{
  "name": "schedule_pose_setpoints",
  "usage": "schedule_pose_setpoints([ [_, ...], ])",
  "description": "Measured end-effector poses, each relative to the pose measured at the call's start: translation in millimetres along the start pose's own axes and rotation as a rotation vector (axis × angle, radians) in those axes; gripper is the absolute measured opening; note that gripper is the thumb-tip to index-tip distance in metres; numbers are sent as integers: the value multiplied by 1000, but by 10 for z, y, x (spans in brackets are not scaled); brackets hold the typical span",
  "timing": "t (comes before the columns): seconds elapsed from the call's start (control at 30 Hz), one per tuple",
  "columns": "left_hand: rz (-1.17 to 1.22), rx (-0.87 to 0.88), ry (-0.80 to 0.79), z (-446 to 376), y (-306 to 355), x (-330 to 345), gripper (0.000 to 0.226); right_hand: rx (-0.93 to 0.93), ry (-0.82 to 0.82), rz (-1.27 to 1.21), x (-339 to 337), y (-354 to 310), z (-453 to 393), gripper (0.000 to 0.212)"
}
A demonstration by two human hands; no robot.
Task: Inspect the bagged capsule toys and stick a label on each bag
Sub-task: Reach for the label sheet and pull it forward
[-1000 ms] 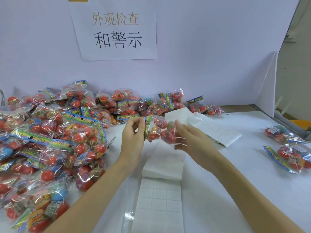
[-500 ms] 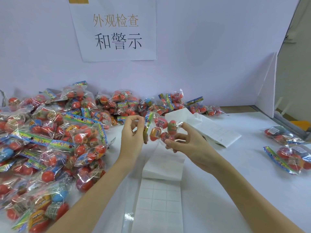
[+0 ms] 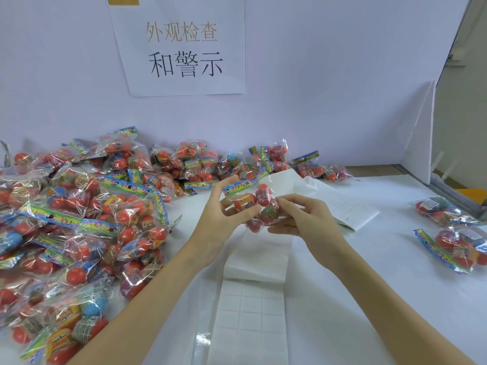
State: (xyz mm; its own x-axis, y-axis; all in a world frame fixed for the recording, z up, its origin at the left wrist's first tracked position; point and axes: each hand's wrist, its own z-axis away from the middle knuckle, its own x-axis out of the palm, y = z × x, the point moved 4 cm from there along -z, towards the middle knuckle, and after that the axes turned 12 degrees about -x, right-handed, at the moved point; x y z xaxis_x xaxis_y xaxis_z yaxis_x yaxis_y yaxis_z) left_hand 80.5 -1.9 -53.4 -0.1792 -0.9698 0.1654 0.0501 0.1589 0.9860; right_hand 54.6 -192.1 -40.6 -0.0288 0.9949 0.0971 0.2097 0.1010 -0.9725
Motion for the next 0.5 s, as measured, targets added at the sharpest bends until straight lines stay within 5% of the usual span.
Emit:
schedule_pose_setpoints([
  [0.2, -22, -71, 9, -24, -81, 11, 80, 30, -54, -30, 57, -6, 30, 28],
  [0.37, -44, -7, -13, 18, -20, 52, 36, 95, -44, -273, 63, 31, 22, 16],
  [0.5, -97, 7, 128, 37, 7, 22, 49, 61, -88, -290, 78, 24, 16, 17],
])
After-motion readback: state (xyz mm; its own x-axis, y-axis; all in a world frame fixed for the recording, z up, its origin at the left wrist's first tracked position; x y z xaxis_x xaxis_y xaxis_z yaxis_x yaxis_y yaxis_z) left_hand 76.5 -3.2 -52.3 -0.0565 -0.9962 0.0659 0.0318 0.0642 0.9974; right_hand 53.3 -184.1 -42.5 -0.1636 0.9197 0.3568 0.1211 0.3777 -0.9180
